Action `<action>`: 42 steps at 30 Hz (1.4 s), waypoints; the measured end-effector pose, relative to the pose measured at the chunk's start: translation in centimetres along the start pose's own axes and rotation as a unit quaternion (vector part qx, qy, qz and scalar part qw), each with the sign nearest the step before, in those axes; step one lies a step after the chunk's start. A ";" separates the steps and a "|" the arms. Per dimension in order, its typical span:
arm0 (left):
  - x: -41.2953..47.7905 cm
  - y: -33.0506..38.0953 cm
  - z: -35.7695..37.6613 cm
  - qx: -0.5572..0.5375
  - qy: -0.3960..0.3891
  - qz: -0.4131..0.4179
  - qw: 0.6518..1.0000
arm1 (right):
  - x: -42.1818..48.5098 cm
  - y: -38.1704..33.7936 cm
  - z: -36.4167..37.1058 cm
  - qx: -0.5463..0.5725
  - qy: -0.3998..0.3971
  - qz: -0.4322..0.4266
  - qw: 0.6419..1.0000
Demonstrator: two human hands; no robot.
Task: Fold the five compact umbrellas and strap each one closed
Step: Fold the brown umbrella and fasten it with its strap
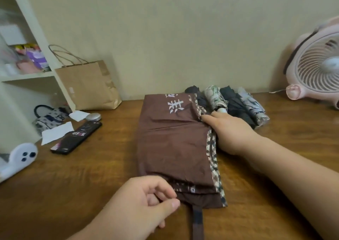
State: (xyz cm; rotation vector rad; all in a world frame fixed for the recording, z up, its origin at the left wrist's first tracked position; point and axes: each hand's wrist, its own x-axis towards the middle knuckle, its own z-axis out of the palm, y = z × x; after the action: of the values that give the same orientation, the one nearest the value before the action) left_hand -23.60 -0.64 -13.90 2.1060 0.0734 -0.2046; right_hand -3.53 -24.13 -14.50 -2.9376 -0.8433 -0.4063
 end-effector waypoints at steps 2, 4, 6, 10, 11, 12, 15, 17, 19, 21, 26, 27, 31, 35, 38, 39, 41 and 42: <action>1.1 -1.6 -1.4 0.166 0.125 0.137 0.969 | 1.0 -0.7 0.6 -0.048 0.028 0.046 0.997; 2.6 -2.4 -2.8 0.310 0.175 0.264 0.897 | 1.6 -0.5 0.5 -0.086 0.036 0.098 0.991; 4.1 -2.0 -3.7 0.334 0.160 0.296 0.881 | 1.4 -0.1 -0.7 -0.083 0.015 0.125 0.989; 6.6 0.7 -5.0 0.284 0.061 0.264 0.920 | -1.0 0.2 -4.7 0.061 -0.070 0.104 0.990; 7.1 1.3 -5.3 0.294 0.013 0.262 0.919 | -1.5 0.2 -5.5 0.108 -0.068 0.089 0.988; 7.6 1.8 -5.6 0.322 -0.037 0.268 0.907 | -1.9 0.4 -6.1 0.148 -0.061 0.075 0.984; 8.9 2.7 -6.4 0.408 -0.120 0.297 0.855 | -2.1 0.9 -6.8 0.264 -0.068 0.048 0.961; 9.8 2.8 -6.6 0.426 -0.129 0.328 0.833 | -2.2 1.2 -6.6 0.335 -0.102 0.047 0.936; 10.7 2.5 -6.4 0.402 -0.144 0.347 0.835 | -2.5 1.8 -6.5 0.386 -0.167 0.046 0.906; 11.4 2.0 -6.1 0.333 -0.126 0.360 0.862 | -2.7 2.3 -6.6 0.423 -0.244 0.042 0.871; 13.3 1.1 -5.5 0.019 -0.018 0.256 0.966 | -3.1 1.0 -7.0 0.451 -0.292 0.012 0.843; 13.7 0.9 -5.1 -0.026 0.001 0.236 0.971 | -3.2 0.2 -6.6 0.402 -0.245 0.014 0.882; 14.9 0.3 -4.8 -0.150 0.057 0.230 0.960 | -2.2 -3.7 -4.1 0.307 0.054 0.011 0.950; 13.8 -0.4 -5.8 -0.064 -0.003 0.320 0.945 | 0.7 -3.5 -2.3 0.472 0.127 0.177 0.854; 14.1 -0.7 -5.1 0.009 0.174 0.325 0.930 | 2.2 -3.4 -2.2 0.444 0.117 0.234 0.857; 14.6 -0.6 -4.8 -0.019 0.224 0.314 0.923 | 2.5 -3.4 -2.1 0.411 0.126 0.238 0.871; 15.9 -0.6 -4.6 -0.089 0.268 0.271 0.920 | 3.1 -3.3 -1.7 0.364 0.147 0.228 0.891; 16.5 -0.6 -4.7 -0.117 0.278 0.244 0.922 | 3.4 -3.2 -1.6 0.354 0.161 0.213 0.896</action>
State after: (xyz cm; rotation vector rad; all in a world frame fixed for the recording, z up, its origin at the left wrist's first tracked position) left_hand -6.86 3.16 -14.94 1.8167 -0.0876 0.6738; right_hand -2.79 -19.88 -12.07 -2.1918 -0.2084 -0.4193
